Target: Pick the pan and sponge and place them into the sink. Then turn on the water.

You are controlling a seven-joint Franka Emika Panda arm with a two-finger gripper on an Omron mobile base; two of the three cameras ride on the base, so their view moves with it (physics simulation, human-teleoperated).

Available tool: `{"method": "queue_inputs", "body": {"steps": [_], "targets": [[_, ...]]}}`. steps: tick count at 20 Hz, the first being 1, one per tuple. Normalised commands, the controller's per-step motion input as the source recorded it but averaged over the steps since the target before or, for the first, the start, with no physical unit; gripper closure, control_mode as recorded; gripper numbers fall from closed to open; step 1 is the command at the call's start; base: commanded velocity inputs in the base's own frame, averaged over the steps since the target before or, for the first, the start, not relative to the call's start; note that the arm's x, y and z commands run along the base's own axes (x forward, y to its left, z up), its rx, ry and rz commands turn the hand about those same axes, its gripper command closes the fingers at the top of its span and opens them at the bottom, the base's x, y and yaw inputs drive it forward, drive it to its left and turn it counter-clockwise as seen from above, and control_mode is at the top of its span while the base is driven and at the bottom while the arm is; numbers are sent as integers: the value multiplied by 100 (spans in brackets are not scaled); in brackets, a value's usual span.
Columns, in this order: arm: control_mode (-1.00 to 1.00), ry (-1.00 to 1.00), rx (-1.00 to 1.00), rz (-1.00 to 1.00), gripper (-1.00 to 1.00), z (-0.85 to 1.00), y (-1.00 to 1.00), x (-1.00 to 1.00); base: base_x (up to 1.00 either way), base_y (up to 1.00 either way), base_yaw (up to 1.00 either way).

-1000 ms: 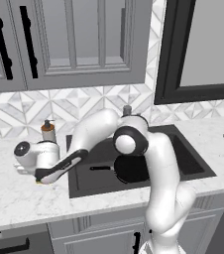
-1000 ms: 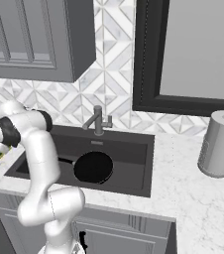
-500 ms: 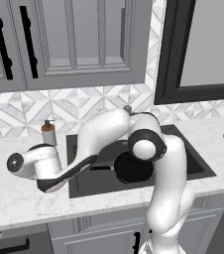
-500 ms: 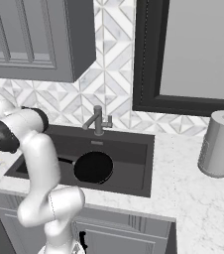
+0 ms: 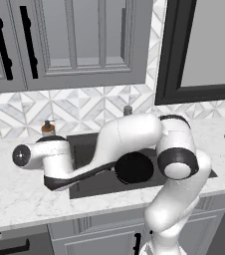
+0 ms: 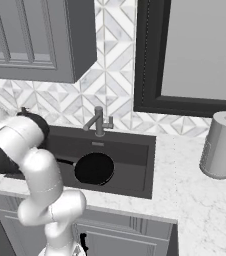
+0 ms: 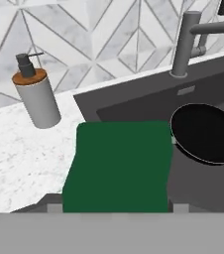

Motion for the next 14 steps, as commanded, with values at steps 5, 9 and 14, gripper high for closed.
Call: {"method": "queue_inputs", "body": {"steps": [5,9,14], "targets": [[-100,-1,3,-15,100,39,-62,-3,0,0,0],[-100,2,4,-18,100,1,-90,0,0,0,0],[-100,12,1,-12,100,0,-91,1,0,0,0]]}}
